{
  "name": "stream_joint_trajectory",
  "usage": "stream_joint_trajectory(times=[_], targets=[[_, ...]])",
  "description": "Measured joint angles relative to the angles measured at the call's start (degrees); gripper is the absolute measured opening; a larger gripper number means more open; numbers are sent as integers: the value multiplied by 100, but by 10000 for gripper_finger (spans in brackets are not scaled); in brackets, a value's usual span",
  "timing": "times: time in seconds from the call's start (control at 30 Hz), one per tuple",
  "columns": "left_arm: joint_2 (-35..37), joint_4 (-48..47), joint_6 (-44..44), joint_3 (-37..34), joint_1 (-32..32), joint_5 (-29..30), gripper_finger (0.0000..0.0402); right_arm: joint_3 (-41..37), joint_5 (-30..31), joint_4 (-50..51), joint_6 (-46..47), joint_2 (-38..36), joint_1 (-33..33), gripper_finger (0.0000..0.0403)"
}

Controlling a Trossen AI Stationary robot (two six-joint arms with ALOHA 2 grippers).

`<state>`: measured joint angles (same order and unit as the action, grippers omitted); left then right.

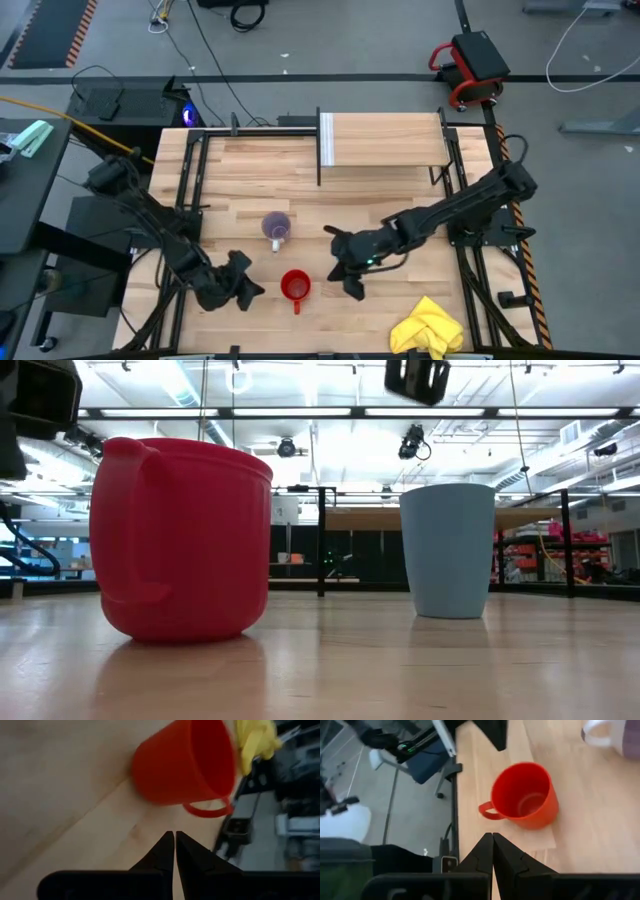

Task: Stack small to large cups/mugs on shelf
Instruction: Put the red mug on the shelf

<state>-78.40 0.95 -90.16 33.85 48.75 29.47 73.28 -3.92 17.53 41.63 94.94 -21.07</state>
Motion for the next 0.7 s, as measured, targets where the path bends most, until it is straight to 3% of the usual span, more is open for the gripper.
stream_joint_trajectory(times=[0.13,0.47,0.7], targets=[[-368,273,274,0,-8,-39,31,168,122,-14,523,380,49,14],[-958,1072,500,0,-404,-709,34,229,1274,131,1491,780,-126,14],[-1063,1588,1025,2,-809,-764,35,229,1333,237,1584,848,-146,14]])
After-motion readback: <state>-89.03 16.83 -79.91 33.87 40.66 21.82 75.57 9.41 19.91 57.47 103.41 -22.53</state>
